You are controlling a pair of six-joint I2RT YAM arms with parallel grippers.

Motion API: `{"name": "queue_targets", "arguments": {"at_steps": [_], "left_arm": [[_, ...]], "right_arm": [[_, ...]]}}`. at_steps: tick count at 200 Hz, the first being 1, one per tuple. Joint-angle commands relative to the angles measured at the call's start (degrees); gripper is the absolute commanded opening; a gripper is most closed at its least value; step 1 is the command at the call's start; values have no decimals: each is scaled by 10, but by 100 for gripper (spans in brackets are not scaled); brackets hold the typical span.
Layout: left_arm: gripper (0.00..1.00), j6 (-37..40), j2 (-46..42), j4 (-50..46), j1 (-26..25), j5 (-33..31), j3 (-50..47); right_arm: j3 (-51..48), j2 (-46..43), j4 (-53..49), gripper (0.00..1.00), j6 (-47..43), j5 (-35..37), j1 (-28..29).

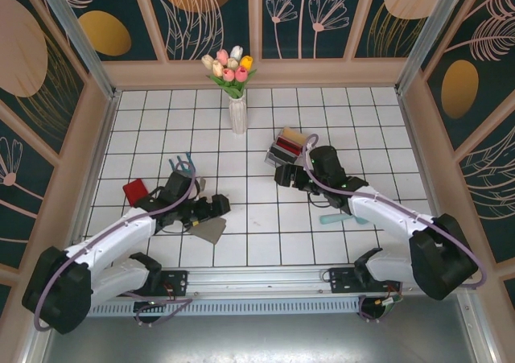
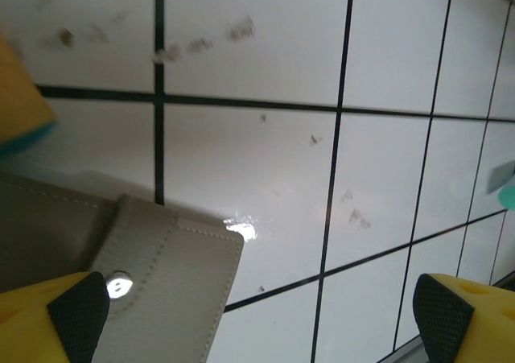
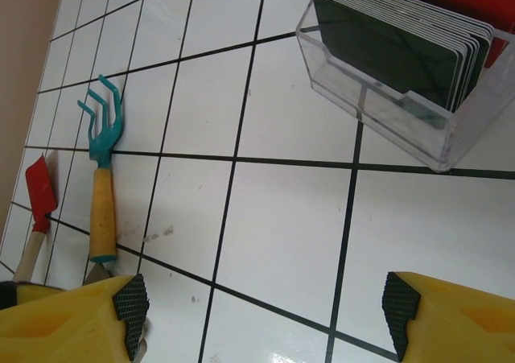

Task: Put the credit cards into the card holder
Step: Move the card holder to the bottom-center of the table.

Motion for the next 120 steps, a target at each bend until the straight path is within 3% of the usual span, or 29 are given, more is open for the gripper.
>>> {"name": "queue_targets", "arguments": {"at_steps": [1,56,93,120], "left_arm": [[99,-21,19,19,-21,-5,-16],[99,-36,113,118,-110,6,6],[97,-6,252,143,-198,-18,129],[94,-1,320,199,-208,-10,209]], "right_arm": [[12,4,-2,78,19,28,5],[-11,-3,-35,75,58,84,6],[-34,-42,-81,72,80,132,4],[-58,-74,-99,69,95,135,0]]}}
